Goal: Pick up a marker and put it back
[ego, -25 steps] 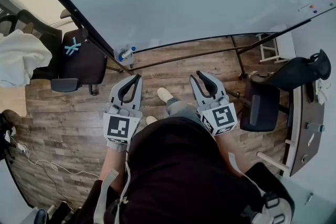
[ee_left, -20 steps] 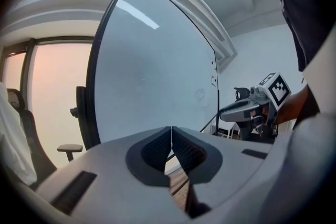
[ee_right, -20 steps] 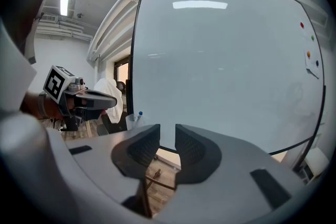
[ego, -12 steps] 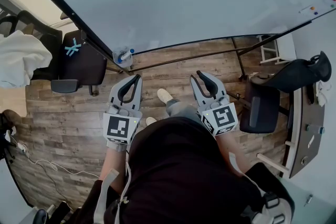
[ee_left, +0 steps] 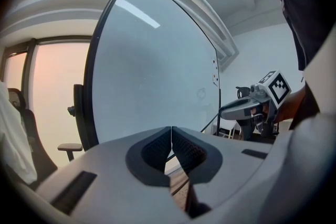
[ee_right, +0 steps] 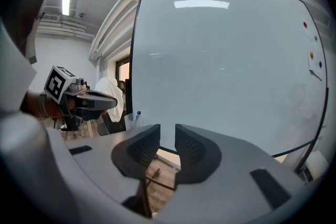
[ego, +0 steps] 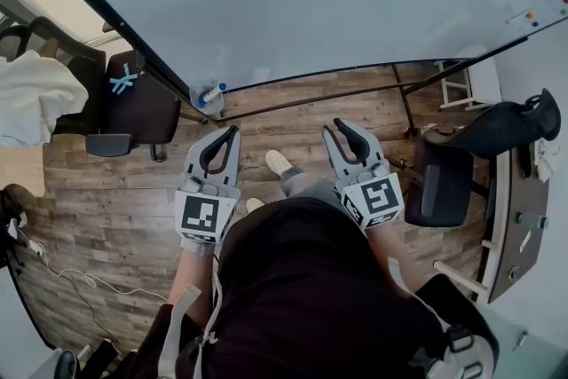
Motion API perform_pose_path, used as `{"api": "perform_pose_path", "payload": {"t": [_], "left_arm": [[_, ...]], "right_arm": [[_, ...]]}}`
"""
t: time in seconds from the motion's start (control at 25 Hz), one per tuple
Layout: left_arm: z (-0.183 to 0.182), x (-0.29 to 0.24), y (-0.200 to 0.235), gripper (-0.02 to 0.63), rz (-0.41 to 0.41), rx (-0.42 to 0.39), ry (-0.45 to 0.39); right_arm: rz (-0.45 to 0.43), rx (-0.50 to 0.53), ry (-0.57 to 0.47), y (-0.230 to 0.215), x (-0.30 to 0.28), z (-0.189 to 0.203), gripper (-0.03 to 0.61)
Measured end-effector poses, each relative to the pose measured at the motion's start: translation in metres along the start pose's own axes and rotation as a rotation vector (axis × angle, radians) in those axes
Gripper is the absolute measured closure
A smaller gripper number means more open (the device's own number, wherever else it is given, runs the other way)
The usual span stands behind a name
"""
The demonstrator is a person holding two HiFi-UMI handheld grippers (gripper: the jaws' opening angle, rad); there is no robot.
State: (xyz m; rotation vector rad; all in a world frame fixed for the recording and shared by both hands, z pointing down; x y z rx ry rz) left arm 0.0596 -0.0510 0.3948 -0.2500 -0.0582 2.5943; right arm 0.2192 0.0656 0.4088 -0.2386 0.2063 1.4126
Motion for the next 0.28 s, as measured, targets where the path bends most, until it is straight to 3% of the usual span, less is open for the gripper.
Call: {"api": "perform_pose_path", "payload": {"t": [0.28], "left_arm": [[-0.0001, -0.0026, -0.0020, 0.604, 0.005, -0.002, -0.001]], "right_arm": [[-0.004, -0.001, 0.001, -0.0014, -0.0003, 0.0008, 0.494]]}}
Point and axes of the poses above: the fingertips, and each gripper's own axes: x backward along the fingers, y to its left, z out of its underside, the point moved 3 cm from there along x, backward along the fingers, and after that the axes turned 11 degrees about -z, right-handed, at the moved point
